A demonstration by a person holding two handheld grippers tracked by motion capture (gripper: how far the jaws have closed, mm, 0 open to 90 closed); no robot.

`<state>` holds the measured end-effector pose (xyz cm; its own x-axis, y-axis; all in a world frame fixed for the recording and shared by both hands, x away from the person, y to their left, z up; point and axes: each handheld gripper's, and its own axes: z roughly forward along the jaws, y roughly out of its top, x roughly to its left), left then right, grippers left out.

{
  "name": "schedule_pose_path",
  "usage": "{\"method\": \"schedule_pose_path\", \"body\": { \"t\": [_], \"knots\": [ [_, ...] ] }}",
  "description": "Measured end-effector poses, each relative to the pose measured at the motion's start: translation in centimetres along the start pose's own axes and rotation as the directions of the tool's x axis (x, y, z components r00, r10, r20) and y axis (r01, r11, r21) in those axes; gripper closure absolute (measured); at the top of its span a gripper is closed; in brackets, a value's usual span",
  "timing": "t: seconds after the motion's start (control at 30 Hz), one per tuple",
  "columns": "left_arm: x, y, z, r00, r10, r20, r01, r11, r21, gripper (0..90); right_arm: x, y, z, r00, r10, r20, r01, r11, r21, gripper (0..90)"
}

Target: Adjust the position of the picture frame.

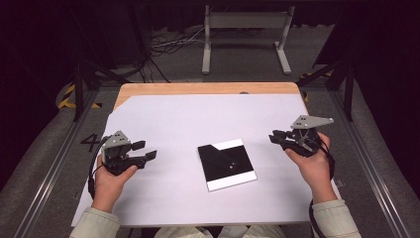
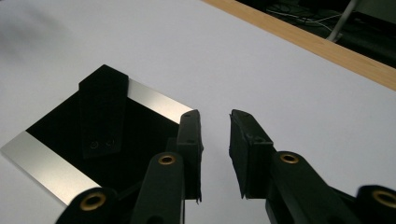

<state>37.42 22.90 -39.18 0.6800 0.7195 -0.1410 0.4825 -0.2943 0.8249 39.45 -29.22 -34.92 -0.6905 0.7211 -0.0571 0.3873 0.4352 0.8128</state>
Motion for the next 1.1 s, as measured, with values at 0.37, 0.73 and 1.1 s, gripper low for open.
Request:
{"method": "schedule_pose_path", "body": {
  "t": [0.37, 0.73, 1.1],
  "knots": [
    [0.0, -0.1, 0.0, 1.0, 0.001, -0.007, -0.001, 1.0, 0.004, 39.2, 1.1, 2.5, 2.7, 0.998, -0.039, -0.049, 0.042, 0.997, 0.064, 63.1],
    [0.2, -0.7, -1.0, 0.9995, -0.008, -0.032, 0.008, 1.0, 0.005, 39.1, 2.3, 4.1, 5.3, 0.9928, -0.077, -0.092, 0.086, 0.99, 0.107, 68.3],
    [0.5, -1.6, -1.9, 0.998, -0.031, -0.056, 0.031, 0.9995, 0.002, 39.1, 2.4, 5.3, 9.3, 0.9866, -0.072, -0.146, 0.096, 0.982, 0.164, 84.1]
  ]
}}
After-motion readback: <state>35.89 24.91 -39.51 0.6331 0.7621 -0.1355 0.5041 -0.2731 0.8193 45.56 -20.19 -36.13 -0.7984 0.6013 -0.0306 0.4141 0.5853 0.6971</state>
